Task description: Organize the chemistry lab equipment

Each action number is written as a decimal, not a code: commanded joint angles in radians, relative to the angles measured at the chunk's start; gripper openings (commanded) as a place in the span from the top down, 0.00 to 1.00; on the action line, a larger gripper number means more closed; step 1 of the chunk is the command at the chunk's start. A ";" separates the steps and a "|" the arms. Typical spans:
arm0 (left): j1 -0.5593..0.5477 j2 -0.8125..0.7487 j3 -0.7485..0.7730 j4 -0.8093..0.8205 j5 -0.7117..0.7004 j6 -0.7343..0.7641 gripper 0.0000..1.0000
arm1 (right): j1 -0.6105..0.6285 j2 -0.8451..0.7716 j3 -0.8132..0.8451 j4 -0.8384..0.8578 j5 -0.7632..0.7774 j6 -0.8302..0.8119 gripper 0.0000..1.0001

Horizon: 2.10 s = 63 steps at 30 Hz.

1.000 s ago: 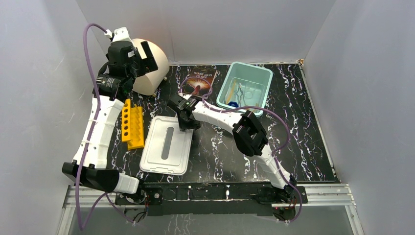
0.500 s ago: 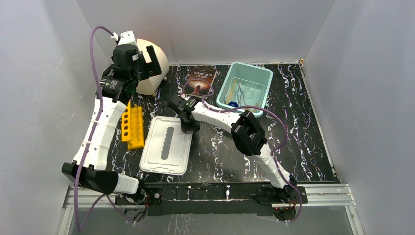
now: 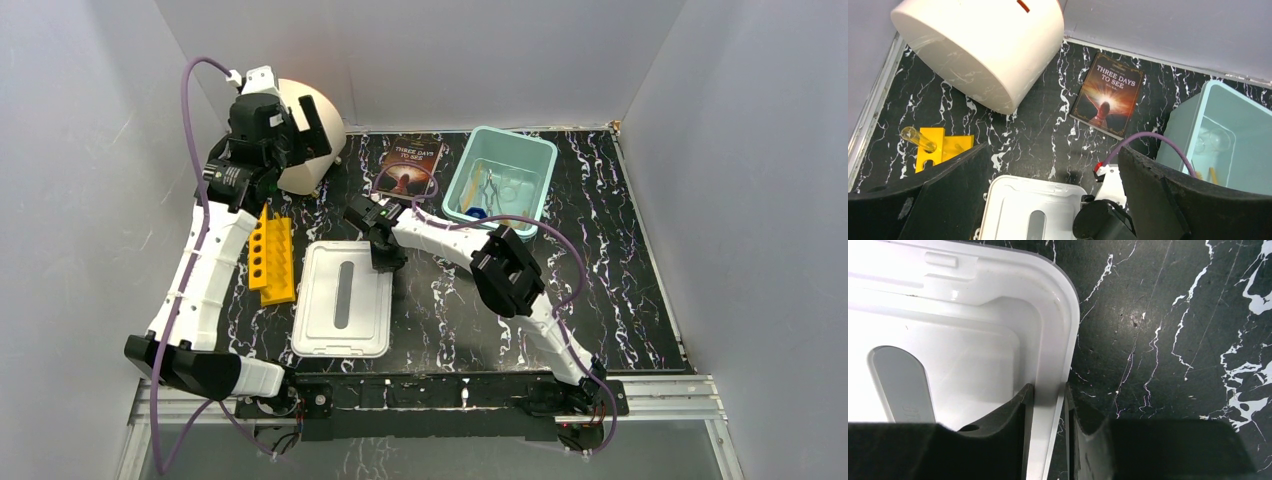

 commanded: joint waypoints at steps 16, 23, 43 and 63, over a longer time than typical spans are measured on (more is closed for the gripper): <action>-0.005 -0.039 -0.211 0.015 0.053 -0.113 0.02 | -0.125 -0.222 -0.281 0.239 0.072 -0.190 0.85; -0.005 -0.063 -0.394 0.015 0.086 -0.157 0.08 | -0.162 -0.211 -0.302 0.243 0.044 -0.267 0.83; -0.011 -0.069 -0.773 0.124 0.237 -0.250 0.15 | -0.162 -0.184 -0.228 0.164 0.059 -0.306 0.75; -0.011 -0.094 -0.946 0.233 0.385 -0.359 0.20 | -0.212 -0.249 -0.264 0.299 -0.096 -0.351 0.90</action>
